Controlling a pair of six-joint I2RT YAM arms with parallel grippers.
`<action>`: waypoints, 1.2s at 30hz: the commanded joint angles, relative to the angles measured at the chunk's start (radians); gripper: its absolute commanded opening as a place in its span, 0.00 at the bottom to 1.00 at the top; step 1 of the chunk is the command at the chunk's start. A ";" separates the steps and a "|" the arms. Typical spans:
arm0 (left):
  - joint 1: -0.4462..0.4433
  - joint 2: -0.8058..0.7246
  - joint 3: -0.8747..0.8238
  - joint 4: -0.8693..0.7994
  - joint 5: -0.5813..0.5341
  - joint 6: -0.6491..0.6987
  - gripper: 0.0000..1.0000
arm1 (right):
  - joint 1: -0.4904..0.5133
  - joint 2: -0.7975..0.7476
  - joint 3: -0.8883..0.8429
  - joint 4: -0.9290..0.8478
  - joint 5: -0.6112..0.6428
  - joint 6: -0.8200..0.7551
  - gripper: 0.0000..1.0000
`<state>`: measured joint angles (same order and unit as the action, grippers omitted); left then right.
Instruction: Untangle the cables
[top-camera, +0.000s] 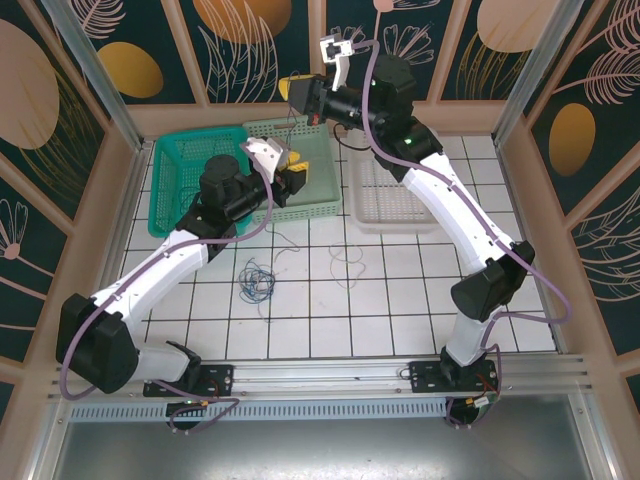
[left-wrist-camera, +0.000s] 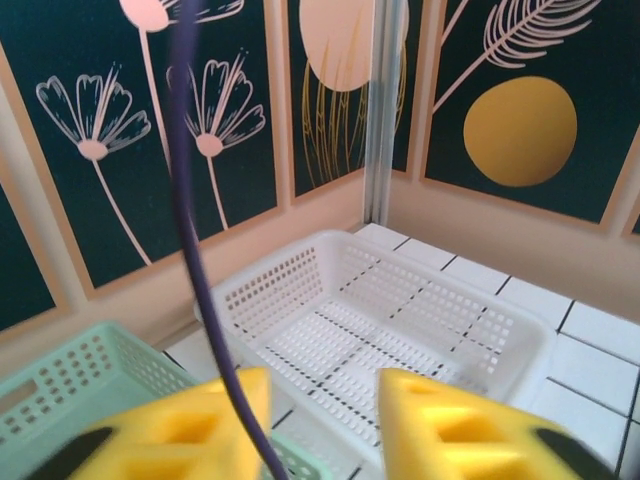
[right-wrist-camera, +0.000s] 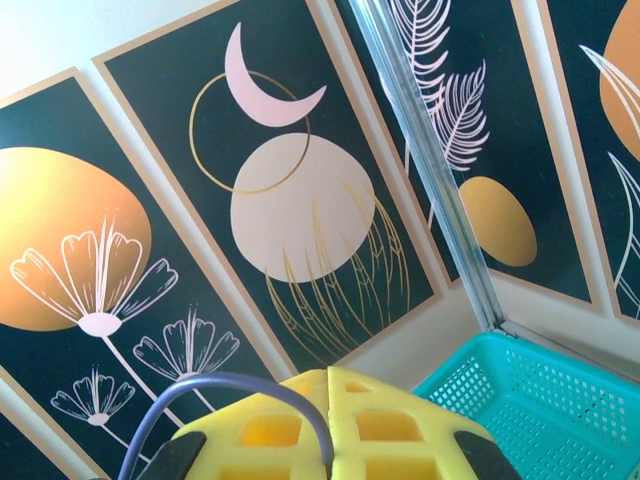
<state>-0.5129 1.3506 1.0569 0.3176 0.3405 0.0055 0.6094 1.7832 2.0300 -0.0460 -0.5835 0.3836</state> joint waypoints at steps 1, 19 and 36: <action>-0.006 -0.026 0.004 -0.012 -0.010 0.027 0.20 | -0.015 -0.032 -0.013 0.001 -0.020 -0.001 0.00; 0.122 -0.119 0.089 -0.136 -0.531 0.112 0.00 | -0.099 -0.074 -0.191 -0.229 0.084 -0.134 0.92; 0.389 0.128 0.201 -0.076 -0.501 0.145 0.00 | -0.134 -0.435 -0.889 -0.072 0.235 -0.195 0.94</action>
<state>-0.1513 1.4456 1.2259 0.1871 -0.1795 0.1318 0.4801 1.4166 1.2205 -0.1909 -0.3855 0.2104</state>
